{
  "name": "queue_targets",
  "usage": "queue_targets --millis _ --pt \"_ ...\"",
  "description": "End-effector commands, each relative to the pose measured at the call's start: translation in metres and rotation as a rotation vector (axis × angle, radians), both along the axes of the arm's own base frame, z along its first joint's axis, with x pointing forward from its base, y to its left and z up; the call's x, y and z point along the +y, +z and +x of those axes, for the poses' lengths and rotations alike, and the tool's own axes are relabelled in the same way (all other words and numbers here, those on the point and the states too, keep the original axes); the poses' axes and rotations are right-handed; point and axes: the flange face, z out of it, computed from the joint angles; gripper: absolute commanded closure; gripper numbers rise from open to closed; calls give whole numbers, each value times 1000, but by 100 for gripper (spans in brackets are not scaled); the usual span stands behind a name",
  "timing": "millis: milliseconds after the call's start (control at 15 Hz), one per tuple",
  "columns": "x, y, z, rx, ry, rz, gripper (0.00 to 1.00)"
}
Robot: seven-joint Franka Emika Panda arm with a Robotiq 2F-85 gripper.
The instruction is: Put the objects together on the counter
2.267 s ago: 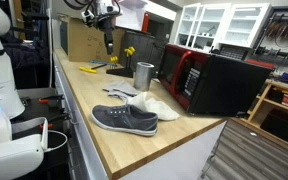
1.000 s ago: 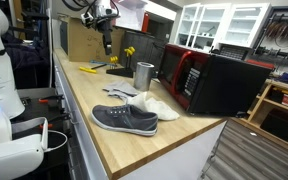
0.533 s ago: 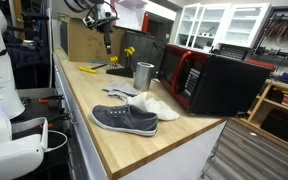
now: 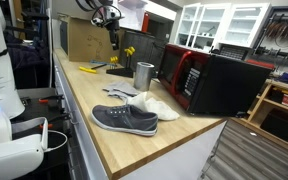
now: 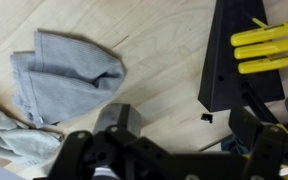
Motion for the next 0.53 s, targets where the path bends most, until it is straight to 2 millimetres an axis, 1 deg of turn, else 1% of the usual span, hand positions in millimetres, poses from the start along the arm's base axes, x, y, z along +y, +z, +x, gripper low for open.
queue_targets --millis 0,267,467 --pt "16 7 34 -26 -128 91 0" --pt "29 14 61 -74 -230 152 0" --pt "41 27 79 -131 -288 190 0"
